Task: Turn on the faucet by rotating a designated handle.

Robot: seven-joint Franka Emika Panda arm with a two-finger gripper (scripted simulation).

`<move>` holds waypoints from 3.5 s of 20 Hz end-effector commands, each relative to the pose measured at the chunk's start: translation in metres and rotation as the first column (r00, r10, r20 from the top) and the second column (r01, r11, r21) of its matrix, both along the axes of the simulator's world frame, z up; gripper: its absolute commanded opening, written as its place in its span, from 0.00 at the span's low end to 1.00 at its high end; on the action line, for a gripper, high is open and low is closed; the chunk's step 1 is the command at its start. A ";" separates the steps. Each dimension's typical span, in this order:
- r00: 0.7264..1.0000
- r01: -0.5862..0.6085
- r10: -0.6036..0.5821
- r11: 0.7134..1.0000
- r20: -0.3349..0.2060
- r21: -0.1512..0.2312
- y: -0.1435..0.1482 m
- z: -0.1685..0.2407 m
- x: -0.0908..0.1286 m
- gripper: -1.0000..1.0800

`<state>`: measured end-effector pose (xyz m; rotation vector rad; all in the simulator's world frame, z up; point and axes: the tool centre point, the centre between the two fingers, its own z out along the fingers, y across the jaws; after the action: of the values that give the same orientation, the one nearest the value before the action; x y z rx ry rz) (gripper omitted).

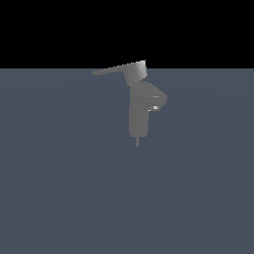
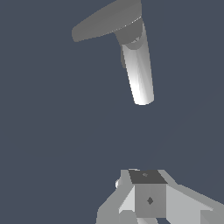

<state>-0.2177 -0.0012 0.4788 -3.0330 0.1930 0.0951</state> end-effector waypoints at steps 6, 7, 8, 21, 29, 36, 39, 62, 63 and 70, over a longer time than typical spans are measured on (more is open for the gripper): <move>0.984 0.168 -0.167 0.985 -0.055 0.027 0.006 -0.010 0.042 0.00; 0.979 0.193 -0.191 0.981 -0.064 0.028 0.007 -0.012 0.049 0.00; 0.974 0.218 -0.216 0.975 -0.073 0.028 0.008 -0.014 0.055 0.00; 0.835 0.528 -0.524 0.849 -0.169 -0.028 0.023 -0.054 0.135 0.00; 0.697 0.686 -0.692 0.720 -0.187 -0.105 0.035 -0.088 0.180 0.00; 0.556 0.795 -0.815 0.579 -0.165 -0.181 0.048 -0.122 0.217 0.00; 0.492 0.833 -0.859 0.512 -0.144 -0.211 0.054 -0.138 0.231 0.00; 0.187 0.940 -0.982 0.170 0.030 -0.296 0.087 -0.216 0.290 0.00; 0.187 0.940 -0.982 0.170 0.030 -0.296 0.087 -0.216 0.290 0.00; 0.188 0.940 -0.982 0.171 0.029 -0.296 0.088 -0.215 0.283 0.00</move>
<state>0.0684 0.0864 0.2629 -2.3756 2.2584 0.2245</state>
